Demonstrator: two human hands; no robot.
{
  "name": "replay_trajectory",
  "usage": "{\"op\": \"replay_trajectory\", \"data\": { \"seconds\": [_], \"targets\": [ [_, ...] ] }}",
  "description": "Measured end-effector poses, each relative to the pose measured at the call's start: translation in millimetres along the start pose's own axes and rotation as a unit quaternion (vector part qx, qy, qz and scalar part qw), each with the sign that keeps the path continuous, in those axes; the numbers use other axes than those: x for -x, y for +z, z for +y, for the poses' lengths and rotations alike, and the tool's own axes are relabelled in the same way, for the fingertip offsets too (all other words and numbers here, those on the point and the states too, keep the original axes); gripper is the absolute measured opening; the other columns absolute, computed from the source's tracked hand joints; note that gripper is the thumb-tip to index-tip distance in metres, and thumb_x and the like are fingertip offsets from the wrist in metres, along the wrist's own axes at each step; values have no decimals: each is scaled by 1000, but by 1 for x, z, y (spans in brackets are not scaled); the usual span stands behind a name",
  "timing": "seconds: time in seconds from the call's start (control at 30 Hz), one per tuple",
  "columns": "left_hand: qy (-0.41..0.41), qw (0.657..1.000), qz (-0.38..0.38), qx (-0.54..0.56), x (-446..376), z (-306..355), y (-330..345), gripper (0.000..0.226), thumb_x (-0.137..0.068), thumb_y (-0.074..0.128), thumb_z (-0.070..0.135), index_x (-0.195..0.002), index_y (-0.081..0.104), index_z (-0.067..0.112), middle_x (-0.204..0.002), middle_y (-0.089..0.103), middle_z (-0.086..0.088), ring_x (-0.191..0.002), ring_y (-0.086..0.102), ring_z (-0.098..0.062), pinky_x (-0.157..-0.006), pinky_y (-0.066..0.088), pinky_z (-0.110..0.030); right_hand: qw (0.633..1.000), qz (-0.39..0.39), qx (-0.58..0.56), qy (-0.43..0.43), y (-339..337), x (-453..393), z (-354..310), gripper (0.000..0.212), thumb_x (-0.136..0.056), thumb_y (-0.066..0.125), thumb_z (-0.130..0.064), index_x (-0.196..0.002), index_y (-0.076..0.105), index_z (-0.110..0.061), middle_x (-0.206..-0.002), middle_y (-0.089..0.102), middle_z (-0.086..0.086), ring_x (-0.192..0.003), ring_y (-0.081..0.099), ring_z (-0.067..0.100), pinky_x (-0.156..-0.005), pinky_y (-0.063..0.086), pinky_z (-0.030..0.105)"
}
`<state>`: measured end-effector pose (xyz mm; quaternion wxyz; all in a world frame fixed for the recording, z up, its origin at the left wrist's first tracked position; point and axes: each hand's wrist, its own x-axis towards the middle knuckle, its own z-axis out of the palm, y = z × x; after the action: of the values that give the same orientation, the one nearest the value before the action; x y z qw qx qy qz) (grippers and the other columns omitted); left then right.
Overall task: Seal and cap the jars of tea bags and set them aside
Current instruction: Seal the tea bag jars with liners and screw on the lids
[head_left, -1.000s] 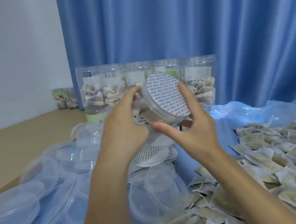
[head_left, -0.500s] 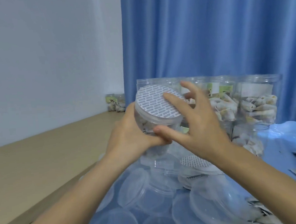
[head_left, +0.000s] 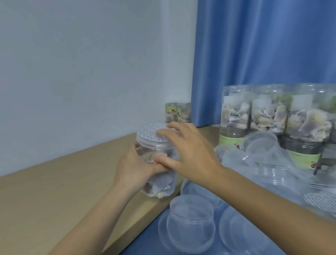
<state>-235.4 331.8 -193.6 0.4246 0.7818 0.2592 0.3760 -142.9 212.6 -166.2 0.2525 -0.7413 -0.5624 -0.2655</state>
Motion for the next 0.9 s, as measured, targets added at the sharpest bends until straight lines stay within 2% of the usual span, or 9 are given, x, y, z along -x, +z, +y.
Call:
{"op": "replay_trajectory", "data": {
  "seconds": [0.2,0.33,0.4,0.47,0.5,0.57,0.63,0.7,0.9],
  "targets": [
    [-36,999,-13,-24,-13,-28,0,72,-25,77,55,-90,60,28,-93,57,4,-69,51,-3,-51,35,-16,970,-14,-180,165,45,-4,10,75,-64,71,-65,-129,39,-44,-113,30,-8,-98,46,8,-77,36,15],
    [-70,997,-42,-13,-38,-33,7,71,-22,72,59,-88,58,37,-58,60,19,-57,56,3,-45,38,-12,967,-22,-201,153,62,-21,27,74,-61,65,-69,-124,35,-44,-109,43,-8,-89,49,7,-65,35,9],
    [-73,996,-48,-8,-60,-33,23,83,-34,85,52,-108,53,34,-69,60,16,-69,60,-4,-53,43,-18,962,-45,-202,180,68,-42,53,75,-68,70,-58,-130,35,-36,-112,53,-2,-97,55,15,-69,41,17],
    [-92,992,-82,43,-89,-34,51,105,-63,86,26,-146,23,14,-108,61,1,-97,60,-15,-74,50,-18,956,-89,-155,232,70,-66,89,80,-83,67,-35,-146,19,-25,-108,55,5,-95,56,21,-72,39,24],
    [-110,986,-104,71,-103,-33,66,105,-73,79,12,-150,7,7,-126,52,-5,-113,53,-20,-92,47,-21,948,-123,-130,265,68,-75,106,85,-89,62,-25,-150,2,-20,-106,54,7,-90,54,22,-73,38,25],
    [-128,981,-118,89,-126,-25,93,99,-78,68,-1,-150,0,4,-122,45,-4,-120,45,-22,-105,41,-38,935,-166,-89,301,67,-87,131,85,-94,53,-14,-149,-12,-11,-120,52,15,-97,53,26,-79,41,32],
    [-123,976,-134,122,-141,-16,112,93,-75,64,-5,-150,8,4,-130,46,-9,-116,51,-25,-97,47,-41,933,-175,-58,309,68,-92,143,76,-94,51,-13,-149,-1,-3,-140,40,22,-120,48,32,-91,40,33],
    [-116,963,-173,169,-145,-3,124,78,-83,55,-13,-148,17,5,-144,39,-11,-104,58,-23,-79,54,-30,934,-182,-59,302,68,-92,143,71,-93,54,-15,-148,10,-2,-145,30,26,-128,41,34,-94,39,31],
    [-75,968,-192,145,-123,33,133,47,-86,42,-15,-131,44,-1,-114,61,-19,-72,57,-13,-69,54,-28,944,-160,-103,268,32,-82,127,56,-93,53,-19,-142,29,-7,-141,35,18,-122,46,29,-85,37,25]
  ]
}}
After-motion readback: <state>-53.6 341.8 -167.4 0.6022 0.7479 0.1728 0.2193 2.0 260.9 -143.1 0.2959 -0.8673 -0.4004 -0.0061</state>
